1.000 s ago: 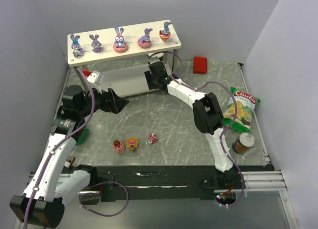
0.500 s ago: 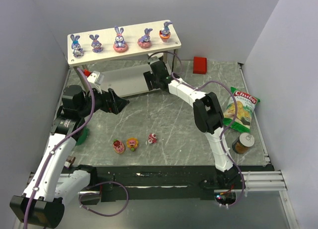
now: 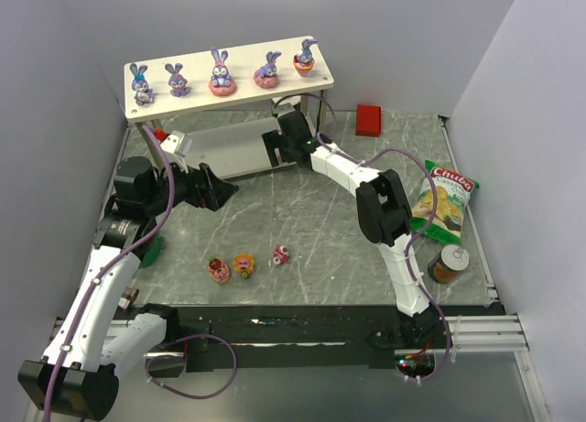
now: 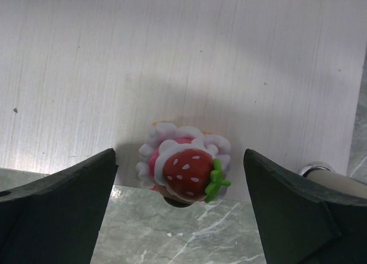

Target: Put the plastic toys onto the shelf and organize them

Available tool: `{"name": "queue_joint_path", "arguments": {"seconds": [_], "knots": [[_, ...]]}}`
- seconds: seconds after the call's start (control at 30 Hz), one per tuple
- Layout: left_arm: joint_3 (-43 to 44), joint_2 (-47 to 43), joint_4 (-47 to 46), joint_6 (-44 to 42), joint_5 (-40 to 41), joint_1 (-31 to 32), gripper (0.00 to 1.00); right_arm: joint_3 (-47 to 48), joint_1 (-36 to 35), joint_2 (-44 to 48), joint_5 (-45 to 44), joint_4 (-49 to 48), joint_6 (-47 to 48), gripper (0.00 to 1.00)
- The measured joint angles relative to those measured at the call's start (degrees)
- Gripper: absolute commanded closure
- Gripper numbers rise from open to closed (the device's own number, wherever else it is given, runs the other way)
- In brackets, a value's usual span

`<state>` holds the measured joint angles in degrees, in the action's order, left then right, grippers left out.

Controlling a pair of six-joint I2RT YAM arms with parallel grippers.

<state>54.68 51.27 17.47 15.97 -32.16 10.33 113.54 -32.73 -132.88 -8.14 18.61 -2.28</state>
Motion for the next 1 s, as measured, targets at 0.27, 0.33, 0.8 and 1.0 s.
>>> {"name": "queue_joint_path", "arguments": {"seconds": [0.27,0.33,0.8,1.0], "knots": [[0.0,0.0,0.0,0.0,-0.04,0.0,0.04,-5.84,0.0,3.19,-1.6,-3.1,-0.68,0.0],[0.0,0.0,0.0,0.02,-0.04,0.0,0.04,-7.96,-0.02,4.52,-1.75,-4.09,-0.79,0.0],[-0.17,-1.33,-0.04,0.04,0.11,0.0,0.04,-24.28,-0.96,18.01,0.39,-5.6,-2.89,0.0],[-1.46,-2.36,-0.48,0.92,0.57,0.0,0.03,-32.48,-3.87,27.93,6.21,-4.22,-4.96,0.03]]}}
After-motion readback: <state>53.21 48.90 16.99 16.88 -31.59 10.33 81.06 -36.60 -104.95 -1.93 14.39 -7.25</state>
